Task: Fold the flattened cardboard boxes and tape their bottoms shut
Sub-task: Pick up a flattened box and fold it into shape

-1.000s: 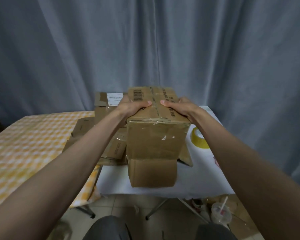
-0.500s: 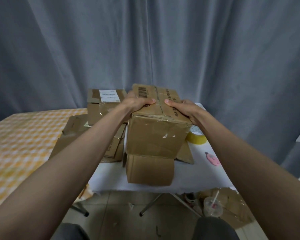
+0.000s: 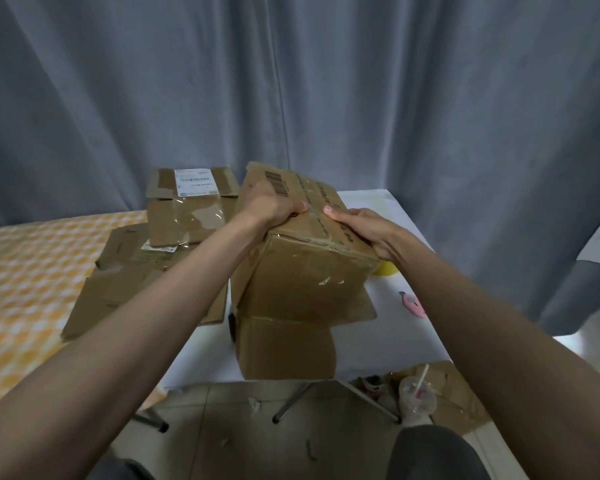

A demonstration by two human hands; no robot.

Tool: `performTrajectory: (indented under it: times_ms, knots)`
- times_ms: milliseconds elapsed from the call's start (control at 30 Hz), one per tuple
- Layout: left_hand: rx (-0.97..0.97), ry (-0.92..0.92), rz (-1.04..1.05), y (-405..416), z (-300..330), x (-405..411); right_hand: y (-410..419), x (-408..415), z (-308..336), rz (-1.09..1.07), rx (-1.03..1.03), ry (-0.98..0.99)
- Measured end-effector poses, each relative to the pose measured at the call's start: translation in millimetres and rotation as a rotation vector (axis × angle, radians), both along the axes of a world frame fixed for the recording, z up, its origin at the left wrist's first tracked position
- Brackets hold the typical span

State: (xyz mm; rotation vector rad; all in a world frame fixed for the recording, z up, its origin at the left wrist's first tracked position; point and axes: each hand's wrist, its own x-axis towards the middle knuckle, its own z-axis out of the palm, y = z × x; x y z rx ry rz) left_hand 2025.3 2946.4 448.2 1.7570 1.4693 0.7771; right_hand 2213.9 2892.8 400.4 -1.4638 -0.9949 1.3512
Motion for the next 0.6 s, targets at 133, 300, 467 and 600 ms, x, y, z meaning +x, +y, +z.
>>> performTrajectory:
  times_ms: [133,300,467,600]
  knots:
    - [-0.023,-0.046,-0.045,13.5,2.2,-10.9,10.6,-4.1,-0.9,-0.029,-0.007,-0.056]
    - [-0.038,-0.122,-0.100,17.8,3.8,-15.9,15.5,-5.8,-3.1,-0.064,0.012,-0.043]
    - [-0.079,-0.191,-0.128,6.7,7.9,-22.4,15.1,-3.6,4.1,-0.033,0.059,-0.087]
    - [-0.098,-0.243,-0.060,-13.0,8.1,-26.9,12.9,1.8,19.4,0.071,0.054,-0.099]
